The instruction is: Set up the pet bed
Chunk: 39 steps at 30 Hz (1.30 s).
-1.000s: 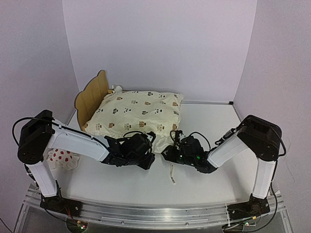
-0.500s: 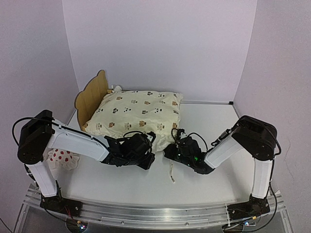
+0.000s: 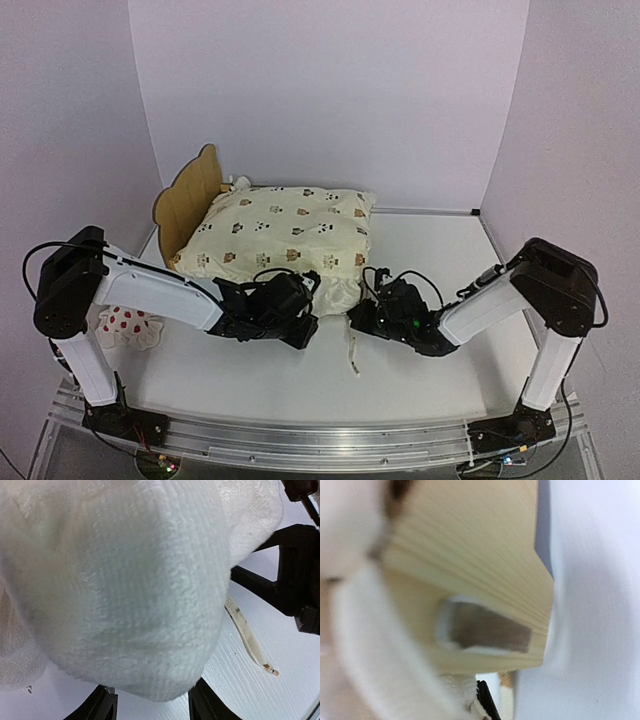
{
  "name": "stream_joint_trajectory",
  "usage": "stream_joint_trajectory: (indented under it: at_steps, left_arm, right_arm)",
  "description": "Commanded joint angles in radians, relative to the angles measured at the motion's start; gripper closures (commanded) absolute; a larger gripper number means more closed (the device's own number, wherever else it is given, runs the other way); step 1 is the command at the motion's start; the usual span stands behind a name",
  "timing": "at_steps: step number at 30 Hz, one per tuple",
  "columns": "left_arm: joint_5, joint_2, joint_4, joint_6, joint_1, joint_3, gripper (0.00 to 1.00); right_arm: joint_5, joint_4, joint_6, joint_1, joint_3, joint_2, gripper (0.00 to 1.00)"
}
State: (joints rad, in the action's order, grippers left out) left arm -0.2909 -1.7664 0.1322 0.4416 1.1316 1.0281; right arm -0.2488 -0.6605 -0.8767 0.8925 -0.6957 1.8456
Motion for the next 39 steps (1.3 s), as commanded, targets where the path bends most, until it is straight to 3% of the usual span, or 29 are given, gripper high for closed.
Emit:
stream_joint_trajectory:
  at_steps: [1,11,15,26,39]
  left_arm:
    - [0.001,0.026,0.019,-0.015,0.002,0.053,0.51]
    - [0.050,0.029,0.110,-0.024,0.002,0.110,0.50]
    - [0.106,-0.002,0.156,-0.032,0.004,0.165,0.49]
    - [0.150,-0.159,0.276,-0.016,0.059,0.347,0.39]
    - [0.141,-0.364,0.313,0.060,0.115,0.518,0.37]
  right_arm:
    - [0.065,0.211,0.074,-0.001,-0.018,-0.138,1.00]
    - [0.082,0.885,0.375,-0.008,-0.239,-0.289,1.00]
    - [0.065,1.018,0.466,-0.025,-0.297,-0.318,1.00]
    - [0.112,1.165,0.582,-0.123,-0.349,-0.322,1.00]
    - [0.103,1.162,0.554,-0.152,-0.352,-0.205,0.67]
